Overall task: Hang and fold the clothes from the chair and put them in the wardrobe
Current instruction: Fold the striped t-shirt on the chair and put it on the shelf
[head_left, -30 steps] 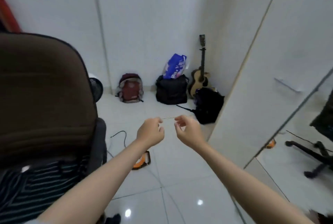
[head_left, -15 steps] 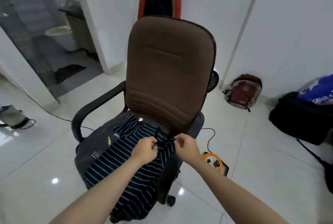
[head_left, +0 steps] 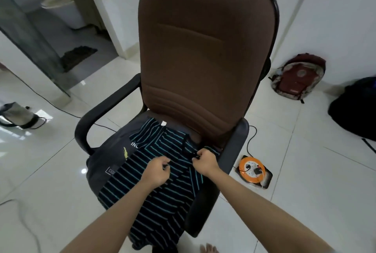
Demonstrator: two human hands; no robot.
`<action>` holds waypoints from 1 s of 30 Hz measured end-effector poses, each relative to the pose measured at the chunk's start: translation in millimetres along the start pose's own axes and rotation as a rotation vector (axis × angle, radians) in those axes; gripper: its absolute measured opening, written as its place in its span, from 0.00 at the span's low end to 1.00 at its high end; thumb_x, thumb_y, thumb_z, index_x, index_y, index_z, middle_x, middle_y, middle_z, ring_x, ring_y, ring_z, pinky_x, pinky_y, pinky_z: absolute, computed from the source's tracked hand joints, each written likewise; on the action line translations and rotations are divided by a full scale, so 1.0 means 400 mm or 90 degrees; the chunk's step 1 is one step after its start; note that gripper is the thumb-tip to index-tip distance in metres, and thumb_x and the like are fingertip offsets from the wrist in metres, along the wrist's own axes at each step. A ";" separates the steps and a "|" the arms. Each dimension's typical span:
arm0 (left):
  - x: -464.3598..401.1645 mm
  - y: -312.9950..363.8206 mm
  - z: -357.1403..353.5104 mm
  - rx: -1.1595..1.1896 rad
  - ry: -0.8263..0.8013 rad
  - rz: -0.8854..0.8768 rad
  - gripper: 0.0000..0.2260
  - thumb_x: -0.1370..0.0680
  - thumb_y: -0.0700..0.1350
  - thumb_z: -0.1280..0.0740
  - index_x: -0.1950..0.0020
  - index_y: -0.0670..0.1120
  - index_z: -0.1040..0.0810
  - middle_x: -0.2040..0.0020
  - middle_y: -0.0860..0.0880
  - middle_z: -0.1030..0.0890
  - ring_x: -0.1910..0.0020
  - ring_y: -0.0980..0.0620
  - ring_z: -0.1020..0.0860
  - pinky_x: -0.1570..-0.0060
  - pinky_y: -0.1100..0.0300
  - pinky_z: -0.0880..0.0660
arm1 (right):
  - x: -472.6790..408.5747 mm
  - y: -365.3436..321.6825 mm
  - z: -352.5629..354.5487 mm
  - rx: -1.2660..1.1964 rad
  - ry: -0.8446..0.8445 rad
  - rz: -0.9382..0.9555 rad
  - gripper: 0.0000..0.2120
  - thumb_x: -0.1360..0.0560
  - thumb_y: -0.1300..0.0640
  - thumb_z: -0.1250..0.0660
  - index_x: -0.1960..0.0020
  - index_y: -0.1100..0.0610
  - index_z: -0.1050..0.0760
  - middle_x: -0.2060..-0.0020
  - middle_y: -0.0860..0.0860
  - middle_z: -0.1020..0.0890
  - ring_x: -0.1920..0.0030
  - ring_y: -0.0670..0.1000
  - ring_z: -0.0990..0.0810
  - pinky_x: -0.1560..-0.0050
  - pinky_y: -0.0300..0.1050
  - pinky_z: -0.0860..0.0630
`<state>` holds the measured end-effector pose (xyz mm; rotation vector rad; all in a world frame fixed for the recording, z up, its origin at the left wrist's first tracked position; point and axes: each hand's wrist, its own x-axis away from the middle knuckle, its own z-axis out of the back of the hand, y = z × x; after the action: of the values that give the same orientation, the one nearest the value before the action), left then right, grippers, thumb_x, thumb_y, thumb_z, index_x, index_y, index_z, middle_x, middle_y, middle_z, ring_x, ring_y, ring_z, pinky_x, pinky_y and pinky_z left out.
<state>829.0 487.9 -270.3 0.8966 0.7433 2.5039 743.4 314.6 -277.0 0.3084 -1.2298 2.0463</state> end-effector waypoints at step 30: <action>-0.751 -0.094 -0.067 -0.441 -0.294 -0.231 0.10 0.22 0.38 0.38 0.43 0.50 0.27 0.29 0.42 0.38 0.43 0.43 0.27 0.38 0.49 0.32 | -0.462 0.195 -0.123 0.391 0.104 -0.275 0.22 0.29 0.61 0.34 0.36 0.56 0.32 0.35 0.55 0.29 0.30 0.57 0.37 0.27 0.62 0.48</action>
<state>1035.1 356.5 -450.7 0.9123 -0.1129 1.9047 829.5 249.5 -452.9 0.6184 -0.3636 1.9634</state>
